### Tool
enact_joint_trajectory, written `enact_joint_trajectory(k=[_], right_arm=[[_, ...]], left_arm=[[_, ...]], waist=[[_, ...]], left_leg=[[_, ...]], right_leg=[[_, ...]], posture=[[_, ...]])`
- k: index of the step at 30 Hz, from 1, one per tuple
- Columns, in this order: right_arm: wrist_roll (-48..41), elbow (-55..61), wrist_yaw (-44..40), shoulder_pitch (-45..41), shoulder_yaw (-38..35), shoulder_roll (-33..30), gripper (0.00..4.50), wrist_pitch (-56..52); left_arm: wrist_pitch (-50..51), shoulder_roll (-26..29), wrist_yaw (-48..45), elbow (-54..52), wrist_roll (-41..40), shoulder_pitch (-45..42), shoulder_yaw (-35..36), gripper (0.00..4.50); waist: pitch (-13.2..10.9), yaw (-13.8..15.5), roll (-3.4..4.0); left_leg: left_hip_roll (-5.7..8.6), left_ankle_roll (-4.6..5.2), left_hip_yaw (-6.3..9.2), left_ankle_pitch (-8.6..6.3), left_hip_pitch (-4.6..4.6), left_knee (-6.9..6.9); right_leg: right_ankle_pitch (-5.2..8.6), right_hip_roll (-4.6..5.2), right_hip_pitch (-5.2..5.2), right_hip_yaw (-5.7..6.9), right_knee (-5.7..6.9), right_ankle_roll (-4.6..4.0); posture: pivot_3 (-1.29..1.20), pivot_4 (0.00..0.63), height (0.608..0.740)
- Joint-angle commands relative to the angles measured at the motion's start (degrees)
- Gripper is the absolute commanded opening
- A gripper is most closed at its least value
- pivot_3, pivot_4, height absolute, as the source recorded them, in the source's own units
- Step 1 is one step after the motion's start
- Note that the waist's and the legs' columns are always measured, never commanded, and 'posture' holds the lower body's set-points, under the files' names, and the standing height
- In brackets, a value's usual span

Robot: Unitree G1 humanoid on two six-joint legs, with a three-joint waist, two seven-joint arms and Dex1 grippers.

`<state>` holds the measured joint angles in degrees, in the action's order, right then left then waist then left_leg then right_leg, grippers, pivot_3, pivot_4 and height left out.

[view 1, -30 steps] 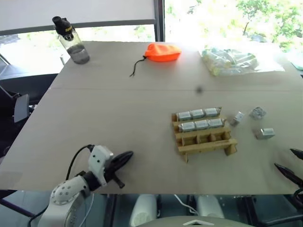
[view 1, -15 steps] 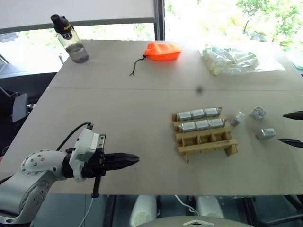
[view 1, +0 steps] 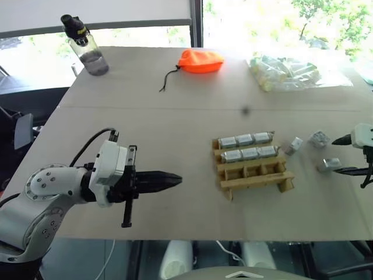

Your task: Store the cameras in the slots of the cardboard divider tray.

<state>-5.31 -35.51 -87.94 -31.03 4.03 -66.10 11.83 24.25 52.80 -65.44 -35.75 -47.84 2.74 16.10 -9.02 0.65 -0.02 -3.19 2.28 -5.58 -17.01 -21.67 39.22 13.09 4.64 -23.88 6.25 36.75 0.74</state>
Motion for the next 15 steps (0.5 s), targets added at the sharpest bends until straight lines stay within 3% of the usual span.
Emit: enact_joint_trajectory(k=[1,8,15], right_arm=[[1.1,-1.0,-3.0,-2.7,0.8,-0.2,4.43,0.3],[1.9,-2.6,-3.0,-4.5,2.2,0.7,4.43,0.5],[2.1,-2.1,-2.9,-4.0,2.3,0.8,4.50,0.3]], left_arm=[[-0.5,-0.4,2.1,-2.9,1.2,-0.2,0.0,0.00],[1.5,0.0,3.3,-3.3,0.5,1.7,0.9,0.00],[1.7,0.3,1.7,-3.0,-0.6,2.6,2.0,3.04]], waist=[[0.0,0.0,0.01],[0.0,0.0,0.02],[0.0,0.1,0.02]], left_leg=[[0.00,0.00,0.00,0.00,0.01,0.00],[-0.01,-0.01,0.00,0.01,-0.01,0.01],[0.00,-0.01,0.00,0.01,-0.02,0.05]], right_leg=[[0.00,-0.01,0.00,-0.01,0.01,0.00],[0.00,0.00,0.00,0.00,0.01,0.00],[0.00,0.01,0.00,0.03,0.02,0.00]], posture=[[0.00,0.150,0.726],[0.00,0.150,0.726],[0.00,0.150,0.726]])
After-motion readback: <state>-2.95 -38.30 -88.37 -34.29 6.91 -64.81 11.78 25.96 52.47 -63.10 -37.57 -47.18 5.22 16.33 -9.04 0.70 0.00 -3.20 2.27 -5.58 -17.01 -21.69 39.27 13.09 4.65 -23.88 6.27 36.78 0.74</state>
